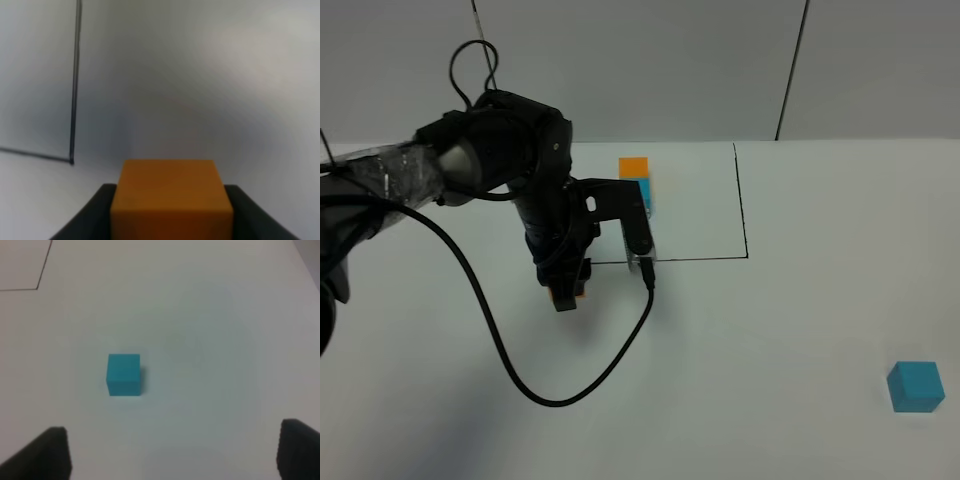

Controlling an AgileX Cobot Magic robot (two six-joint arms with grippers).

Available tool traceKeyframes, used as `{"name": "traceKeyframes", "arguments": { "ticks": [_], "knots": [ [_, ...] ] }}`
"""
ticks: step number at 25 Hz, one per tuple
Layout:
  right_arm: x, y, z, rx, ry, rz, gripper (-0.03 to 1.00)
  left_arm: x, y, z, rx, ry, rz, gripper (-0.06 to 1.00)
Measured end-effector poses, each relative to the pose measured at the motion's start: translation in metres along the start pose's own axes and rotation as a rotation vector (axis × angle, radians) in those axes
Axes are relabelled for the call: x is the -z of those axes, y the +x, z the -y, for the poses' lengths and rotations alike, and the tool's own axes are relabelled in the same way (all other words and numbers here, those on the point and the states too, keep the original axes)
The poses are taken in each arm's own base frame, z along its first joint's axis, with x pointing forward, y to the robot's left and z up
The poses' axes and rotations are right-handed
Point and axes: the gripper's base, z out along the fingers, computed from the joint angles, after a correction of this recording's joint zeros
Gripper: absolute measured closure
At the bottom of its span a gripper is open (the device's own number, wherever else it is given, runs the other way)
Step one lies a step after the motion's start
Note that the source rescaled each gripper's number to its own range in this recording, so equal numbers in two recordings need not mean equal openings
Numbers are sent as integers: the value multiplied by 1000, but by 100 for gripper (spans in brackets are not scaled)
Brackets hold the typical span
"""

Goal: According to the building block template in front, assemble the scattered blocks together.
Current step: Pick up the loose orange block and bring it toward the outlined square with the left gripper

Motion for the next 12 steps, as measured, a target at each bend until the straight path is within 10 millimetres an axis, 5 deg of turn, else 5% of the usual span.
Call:
{"name": "traceKeyframes", "arguments": {
  "ticks": [6, 12],
  "knots": [
    [0, 0, 0, 0, 0, 0, 27, -12, -36, 2, -98, -8, 20, 94],
    [0, 0, 0, 0, 0, 0, 27, -30, -45, 0, -127, 14, 5, 94]
  ]
}}
